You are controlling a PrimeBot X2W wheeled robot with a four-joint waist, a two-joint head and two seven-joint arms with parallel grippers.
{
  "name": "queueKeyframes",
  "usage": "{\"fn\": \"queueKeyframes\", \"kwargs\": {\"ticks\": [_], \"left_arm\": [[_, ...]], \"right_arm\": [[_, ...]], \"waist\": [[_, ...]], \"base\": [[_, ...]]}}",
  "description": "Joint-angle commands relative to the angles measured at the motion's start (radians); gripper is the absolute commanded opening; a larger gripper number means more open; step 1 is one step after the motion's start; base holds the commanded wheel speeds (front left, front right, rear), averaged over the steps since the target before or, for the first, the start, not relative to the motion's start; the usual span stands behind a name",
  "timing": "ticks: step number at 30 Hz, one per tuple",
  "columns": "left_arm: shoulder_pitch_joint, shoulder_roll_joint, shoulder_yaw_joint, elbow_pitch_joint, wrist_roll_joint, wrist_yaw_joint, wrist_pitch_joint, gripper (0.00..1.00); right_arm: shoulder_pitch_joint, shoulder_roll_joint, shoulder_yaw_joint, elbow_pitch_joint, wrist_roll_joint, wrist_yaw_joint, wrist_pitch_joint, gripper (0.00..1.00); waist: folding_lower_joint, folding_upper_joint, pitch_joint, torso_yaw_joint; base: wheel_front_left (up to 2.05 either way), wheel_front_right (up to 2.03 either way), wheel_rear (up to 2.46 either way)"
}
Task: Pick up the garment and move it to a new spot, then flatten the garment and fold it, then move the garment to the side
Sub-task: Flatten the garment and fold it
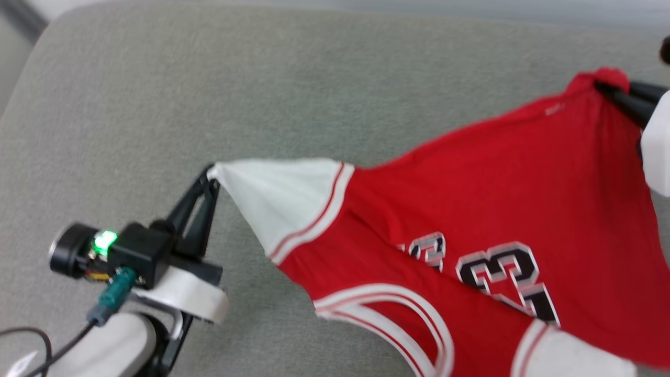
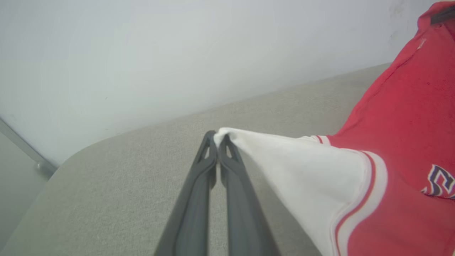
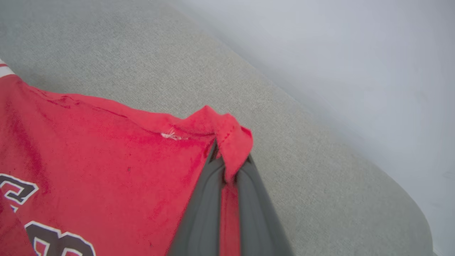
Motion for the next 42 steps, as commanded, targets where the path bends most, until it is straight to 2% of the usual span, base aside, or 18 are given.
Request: {"fn": "queueKeyframes", "kwargs": {"ticks": [1,7,12,22,26,33,39,42], "left_arm": [[-0.034,0.005,0.008,-0.007,0.009,-0.005,0.010,0.00],[-0.188,0.008,0.010,-0.009,0.058,-0.053,0.069,0.00],[-0.358,-0.006,0.032,0.027,0.088,-0.107,0.116,0.00],[-0.741,-0.072,0.075,0.158,0.142,-0.216,0.175,0.00],[-0.922,-0.118,0.084,0.241,0.163,-0.271,0.192,0.00],[-1.233,-0.203,0.110,0.410,0.198,-0.345,0.184,0.00],[-1.446,-0.267,0.126,0.558,0.215,-0.390,0.153,0.00],[-1.491,-0.282,0.127,0.603,0.220,-0.400,0.136,0.00]], "right_arm": [[0.001,0.008,-0.021,-0.011,-0.009,-0.001,-0.031,0.00],[0.010,0.057,-0.103,-0.027,-0.063,-0.001,-0.097,0.00],[-0.043,0.114,-0.190,-0.031,-0.129,-0.001,-0.102,0.00],[-0.296,0.247,-0.315,0.026,-0.292,-0.001,-0.120,0.00],[-0.445,0.282,-0.319,0.081,-0.349,-0.001,-0.126,0.00],[-0.721,0.305,-0.286,0.206,-0.428,-0.001,-0.152,0.00],[-0.927,0.339,-0.268,0.349,-0.479,-0.001,-0.216,0.00],[-0.974,0.350,-0.257,0.401,-0.488,-0.001,-0.234,0.00]], "waist": [[0.0000,-0.0001,-0.042,-0.042],[0.0000,-0.0001,-0.058,-0.088],[0.0000,-0.0001,-0.030,-0.112],[0.0000,-0.0001,0.099,-0.140],[0.0000,-0.0001,0.156,-0.142],[0.0000,-0.0001,0.229,-0.140],[0.0000,-0.0001,0.272,-0.127],[0.0000,-0.0001,0.282,-0.125]], "base": [[0.00,0.00,0.00],[0.00,0.00,0.00],[0.00,0.00,0.00],[0.00,0.00,0.00],[0.00,0.00,0.00],[0.00,0.00,0.00],[0.00,0.00,0.00],[0.00,0.00,0.00]]}}
